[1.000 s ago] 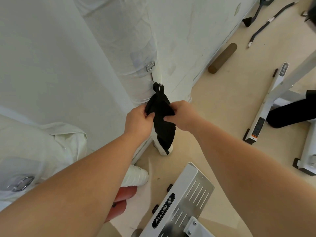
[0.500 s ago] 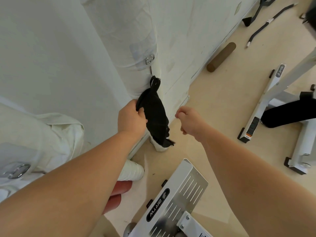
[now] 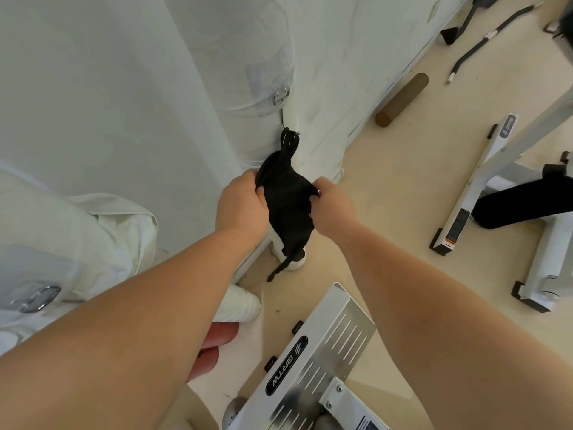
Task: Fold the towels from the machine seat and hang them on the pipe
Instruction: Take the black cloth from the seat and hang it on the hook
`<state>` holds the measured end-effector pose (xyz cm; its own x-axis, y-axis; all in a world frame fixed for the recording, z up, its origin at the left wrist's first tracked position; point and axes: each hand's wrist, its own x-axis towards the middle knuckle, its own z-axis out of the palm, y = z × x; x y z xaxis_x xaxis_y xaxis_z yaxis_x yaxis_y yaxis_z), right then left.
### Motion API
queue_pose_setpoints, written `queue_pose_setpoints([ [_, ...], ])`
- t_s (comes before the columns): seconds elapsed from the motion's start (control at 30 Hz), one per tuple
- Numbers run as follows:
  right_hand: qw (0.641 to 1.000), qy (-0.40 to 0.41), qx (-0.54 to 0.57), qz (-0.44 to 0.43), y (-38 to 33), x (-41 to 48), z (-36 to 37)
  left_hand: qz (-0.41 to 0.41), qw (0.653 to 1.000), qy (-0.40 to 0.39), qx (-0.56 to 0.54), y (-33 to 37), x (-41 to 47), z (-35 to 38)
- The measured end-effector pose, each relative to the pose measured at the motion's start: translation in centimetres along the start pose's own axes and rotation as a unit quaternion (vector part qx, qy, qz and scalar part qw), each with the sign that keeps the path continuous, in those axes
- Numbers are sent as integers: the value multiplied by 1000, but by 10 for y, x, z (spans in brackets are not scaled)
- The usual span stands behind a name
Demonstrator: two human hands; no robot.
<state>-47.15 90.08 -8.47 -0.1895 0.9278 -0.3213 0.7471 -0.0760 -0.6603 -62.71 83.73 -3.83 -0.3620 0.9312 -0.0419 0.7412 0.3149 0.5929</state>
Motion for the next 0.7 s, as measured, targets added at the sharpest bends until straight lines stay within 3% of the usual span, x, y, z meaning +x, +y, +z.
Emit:
queue_pose_setpoints([
  [0.23,995,4,103,8,-13,-1,0,-29,997,-50,-50,3,-1,-3],
  [0.4,967,28,227,111,-18,-11,5,-52,994,-62,-70,9,-6,-8],
  [0.53,954,-25,284,89,-30,-26,2,-62,992,-82,-70,17,-10,-13],
  [0.7,959,-101,257,59,-40,-53,-14,-89,985,-125,-74,30,-27,-28],
])
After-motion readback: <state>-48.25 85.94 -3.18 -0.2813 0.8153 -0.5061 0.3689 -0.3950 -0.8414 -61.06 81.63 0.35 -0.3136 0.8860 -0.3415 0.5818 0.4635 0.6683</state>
